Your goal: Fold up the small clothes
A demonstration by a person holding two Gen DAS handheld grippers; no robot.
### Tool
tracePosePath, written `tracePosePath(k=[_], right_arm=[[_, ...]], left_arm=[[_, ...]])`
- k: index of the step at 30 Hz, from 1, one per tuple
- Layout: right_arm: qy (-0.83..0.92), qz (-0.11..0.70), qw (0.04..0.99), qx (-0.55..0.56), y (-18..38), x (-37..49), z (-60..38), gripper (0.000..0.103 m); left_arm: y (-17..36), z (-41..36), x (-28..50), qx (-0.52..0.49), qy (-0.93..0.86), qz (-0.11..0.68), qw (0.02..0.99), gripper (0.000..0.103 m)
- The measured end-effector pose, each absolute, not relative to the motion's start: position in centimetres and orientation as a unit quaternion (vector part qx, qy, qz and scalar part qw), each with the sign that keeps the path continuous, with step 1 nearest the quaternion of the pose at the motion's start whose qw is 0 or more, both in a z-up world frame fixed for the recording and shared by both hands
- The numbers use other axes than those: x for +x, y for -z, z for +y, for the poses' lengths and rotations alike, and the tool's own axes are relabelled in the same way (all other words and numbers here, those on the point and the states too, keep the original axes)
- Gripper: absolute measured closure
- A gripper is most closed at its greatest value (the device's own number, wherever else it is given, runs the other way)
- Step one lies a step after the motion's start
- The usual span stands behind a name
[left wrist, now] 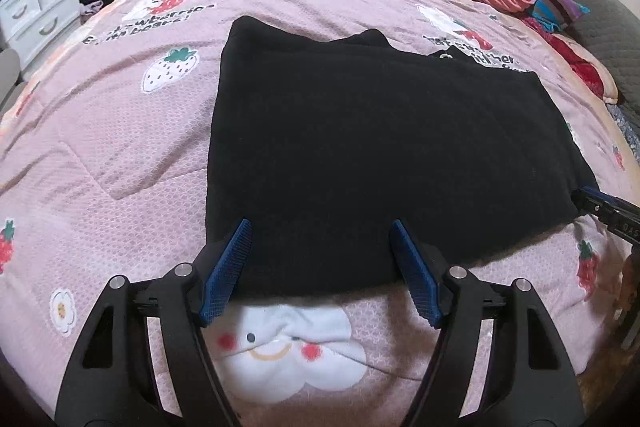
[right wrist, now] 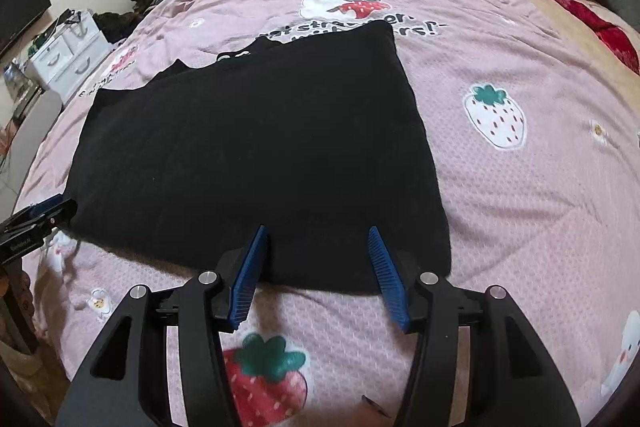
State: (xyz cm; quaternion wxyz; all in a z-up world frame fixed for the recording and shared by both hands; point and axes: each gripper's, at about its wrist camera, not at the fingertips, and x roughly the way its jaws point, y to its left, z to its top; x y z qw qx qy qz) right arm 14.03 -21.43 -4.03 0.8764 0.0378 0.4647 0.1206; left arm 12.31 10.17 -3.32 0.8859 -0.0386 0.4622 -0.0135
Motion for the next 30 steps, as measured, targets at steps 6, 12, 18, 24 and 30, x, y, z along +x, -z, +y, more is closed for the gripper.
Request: tracePosePath(k=[6,12,18,24,30], right_arm=[[-0.120,0.463,0.876,0.055,3.6,13.2,-22.2,0.046],[-0.120,0.461,0.878,0.055,3.1,12.5,-22.1,0.032],[-0.122,0.452,0.882,0.052,2.3,11.4,-21.5,0.016],[-0.136,0.423,0.895,0.038,0.7,10.4,-20.0,0.007],[-0.165,0.410,0.897,0.017,-0.6,9.9,-17.1,0.006]], left_arm=[[2.9,10.2,11.6,-0.038,0.011,0.459,0.888,0.039],[2.6,10.3,11.0,-0.039,0.010,0.457,0.889,0.035],[2.5,11.1,9.8,-0.052,0.004,0.459,0.887,0.027],[2.0,12.3,8.8,-0.059,-0.013,0.461,0.886,0.009],[1.4,14.1,8.2,-0.079,-0.031,0.460,0.884,0.009]])
